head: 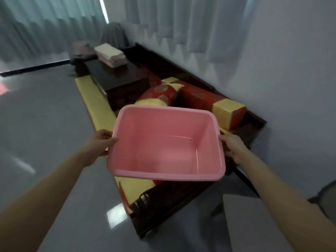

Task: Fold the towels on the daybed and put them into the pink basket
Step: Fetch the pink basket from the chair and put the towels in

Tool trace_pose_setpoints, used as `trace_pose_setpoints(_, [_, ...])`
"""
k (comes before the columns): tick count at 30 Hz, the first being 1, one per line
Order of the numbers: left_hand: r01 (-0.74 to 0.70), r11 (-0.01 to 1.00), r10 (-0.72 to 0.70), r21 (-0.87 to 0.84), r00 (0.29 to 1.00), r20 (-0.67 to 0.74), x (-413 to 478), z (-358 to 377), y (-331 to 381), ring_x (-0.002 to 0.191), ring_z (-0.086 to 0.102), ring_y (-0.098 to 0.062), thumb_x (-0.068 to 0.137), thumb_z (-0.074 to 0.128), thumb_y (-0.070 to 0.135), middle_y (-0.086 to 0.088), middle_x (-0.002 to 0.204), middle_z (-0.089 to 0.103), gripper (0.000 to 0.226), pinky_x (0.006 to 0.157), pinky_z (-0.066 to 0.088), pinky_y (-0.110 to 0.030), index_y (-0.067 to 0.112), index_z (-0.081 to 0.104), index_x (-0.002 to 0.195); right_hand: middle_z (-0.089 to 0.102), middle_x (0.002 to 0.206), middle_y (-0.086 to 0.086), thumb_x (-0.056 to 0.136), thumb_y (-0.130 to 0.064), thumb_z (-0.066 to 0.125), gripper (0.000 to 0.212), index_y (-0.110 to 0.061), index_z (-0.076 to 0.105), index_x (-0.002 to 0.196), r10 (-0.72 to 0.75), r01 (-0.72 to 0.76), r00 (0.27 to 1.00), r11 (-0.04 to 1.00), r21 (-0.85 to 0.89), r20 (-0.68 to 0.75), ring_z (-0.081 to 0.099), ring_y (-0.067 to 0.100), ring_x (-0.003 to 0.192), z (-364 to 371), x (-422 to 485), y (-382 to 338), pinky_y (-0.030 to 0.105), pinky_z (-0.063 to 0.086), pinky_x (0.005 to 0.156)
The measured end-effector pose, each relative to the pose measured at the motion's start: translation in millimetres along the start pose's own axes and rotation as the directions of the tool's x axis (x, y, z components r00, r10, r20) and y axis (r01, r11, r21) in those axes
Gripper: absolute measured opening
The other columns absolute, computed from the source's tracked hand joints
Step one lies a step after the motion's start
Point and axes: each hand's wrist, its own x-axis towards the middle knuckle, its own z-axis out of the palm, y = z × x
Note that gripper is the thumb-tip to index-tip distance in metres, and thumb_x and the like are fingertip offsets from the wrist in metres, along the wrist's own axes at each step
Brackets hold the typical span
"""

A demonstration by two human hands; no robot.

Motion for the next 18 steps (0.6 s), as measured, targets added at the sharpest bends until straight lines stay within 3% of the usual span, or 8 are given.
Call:
trace_pose_setpoints(4, [0.056,0.997,-0.062,-0.048,0.987,-0.149,-33.4,-124.8,-58.3,0.068,0.049,-0.014,0.088,0.061,0.008,-0.005,0.077,0.049,0.01,0.056,0.05,-0.026,0.013,0.054,0.084,0.068,0.089,0.008,0.087,-0.016,0.058,0.014,-0.009,0.066,0.097,-0.034,0.047,0.988,0.996,-0.081,0.151,0.063,0.024,0.086,139.5,-19.5,-13.5,0.041,0.052,0.08])
trace_pose_setpoints(7, [0.107,0.99,-0.128,-0.096,0.962,-0.241,-50.9,-189.8,-95.6,0.068,0.05,-0.014,0.089,0.061,0.01,-0.005,0.077,0.05,0.014,0.058,0.048,-0.028,0.016,0.053,0.079,0.064,0.081,0.004,0.084,-0.017,0.059,0.016,-0.01,0.066,0.097,0.002,0.023,0.97,0.995,-0.097,0.244,0.06,0.021,0.079,219.4,-34.6,-23.4,0.036,0.051,0.07])
trace_pose_setpoints(12, [0.162,0.969,-0.22,-0.188,0.91,-0.351,-58.1,-280.8,-142.6,0.073,0.056,-0.016,0.089,0.062,0.013,-0.007,0.083,0.057,0.006,0.062,0.048,-0.03,0.012,0.056,0.087,0.06,0.074,0.002,0.084,-0.016,0.058,0.007,-0.014,0.064,0.082,0.066,-0.021,0.917,0.993,-0.116,0.394,0.056,0.017,0.069,338.9,-49.3,-40.2,0.033,0.047,0.061])
trace_pose_setpoints(16, [0.196,0.95,-0.283,-0.244,0.869,-0.405,-34.4,-322.2,-174.7,0.071,0.055,-0.016,0.088,0.063,0.013,-0.008,0.086,0.057,0.017,0.059,0.047,-0.029,0.008,0.056,0.103,0.061,0.073,0.002,0.083,-0.017,0.059,0.008,-0.012,0.065,0.083,0.099,-0.026,0.902,0.984,-0.176,0.421,0.057,0.018,0.07,412.1,-36.0,-43.7,0.035,0.051,0.068])
trace_pose_setpoints(18, [0.22,0.942,-0.311,-0.253,0.855,-0.416,-14.4,-339.7,-187.3,0.07,0.054,-0.015,0.088,0.062,0.013,-0.007,0.086,0.056,0.017,0.062,0.048,-0.029,0.008,0.055,0.103,0.06,0.067,0.001,0.083,-0.019,0.058,0.009,-0.012,0.063,0.08,0.112,-0.026,0.909,0.976,-0.214,0.401,0.056,0.018,0.065,446.3,-21.4,-43.5,0.034,0.048,0.063])
